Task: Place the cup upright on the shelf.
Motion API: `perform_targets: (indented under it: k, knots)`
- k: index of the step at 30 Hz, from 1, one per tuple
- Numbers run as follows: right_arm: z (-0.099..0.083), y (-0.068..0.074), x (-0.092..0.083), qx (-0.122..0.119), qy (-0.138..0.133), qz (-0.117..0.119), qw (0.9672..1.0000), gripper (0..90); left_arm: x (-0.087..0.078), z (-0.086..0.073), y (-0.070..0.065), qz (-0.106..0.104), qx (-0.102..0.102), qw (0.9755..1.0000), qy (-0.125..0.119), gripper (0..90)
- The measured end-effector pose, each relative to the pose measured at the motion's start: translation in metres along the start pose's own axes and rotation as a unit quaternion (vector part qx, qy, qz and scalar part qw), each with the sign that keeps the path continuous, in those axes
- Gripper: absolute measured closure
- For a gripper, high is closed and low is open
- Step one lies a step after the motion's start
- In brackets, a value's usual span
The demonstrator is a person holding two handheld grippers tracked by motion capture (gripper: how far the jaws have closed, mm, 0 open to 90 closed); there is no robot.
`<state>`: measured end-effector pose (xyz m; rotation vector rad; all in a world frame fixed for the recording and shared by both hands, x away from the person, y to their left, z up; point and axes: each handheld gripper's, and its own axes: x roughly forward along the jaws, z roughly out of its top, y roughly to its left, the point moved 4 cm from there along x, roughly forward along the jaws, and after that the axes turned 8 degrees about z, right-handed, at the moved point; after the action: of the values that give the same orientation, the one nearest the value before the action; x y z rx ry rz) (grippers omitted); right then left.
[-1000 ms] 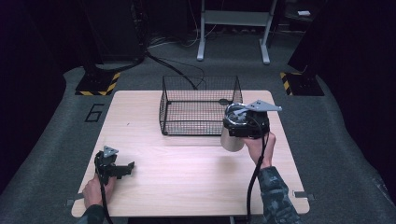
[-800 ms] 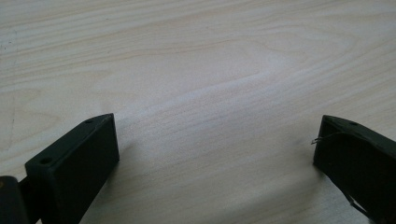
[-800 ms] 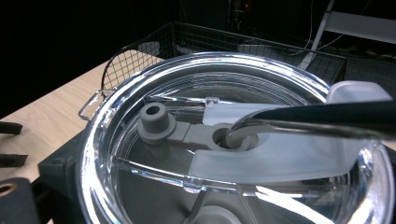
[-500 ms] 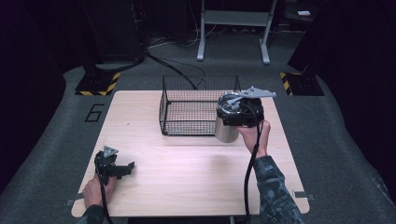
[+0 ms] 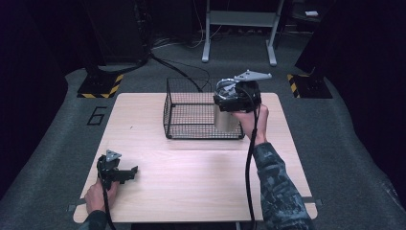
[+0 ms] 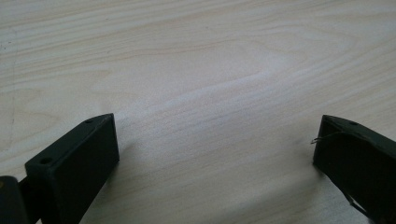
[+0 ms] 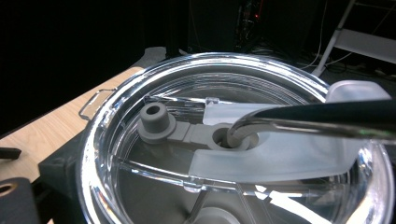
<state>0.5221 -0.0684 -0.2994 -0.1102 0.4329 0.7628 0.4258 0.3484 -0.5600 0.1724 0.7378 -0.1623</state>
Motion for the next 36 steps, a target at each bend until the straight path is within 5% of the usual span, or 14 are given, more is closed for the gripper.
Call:
perform_targets:
  k: [28, 36]
  knots:
    - [0.015, -0.027, 0.068, 0.014, 0.006, -0.028, 0.9995, 3.5, 0.0, 0.0, -0.001, -0.001, -0.009, 1.0, 0.0, 0.1]
    - [0.013, -0.033, 0.085, 0.009, 0.012, -0.037, 0.9992, 3.5, -0.001, -0.001, 0.0, -0.001, 0.003, 1.0, 0.005, 0.1]
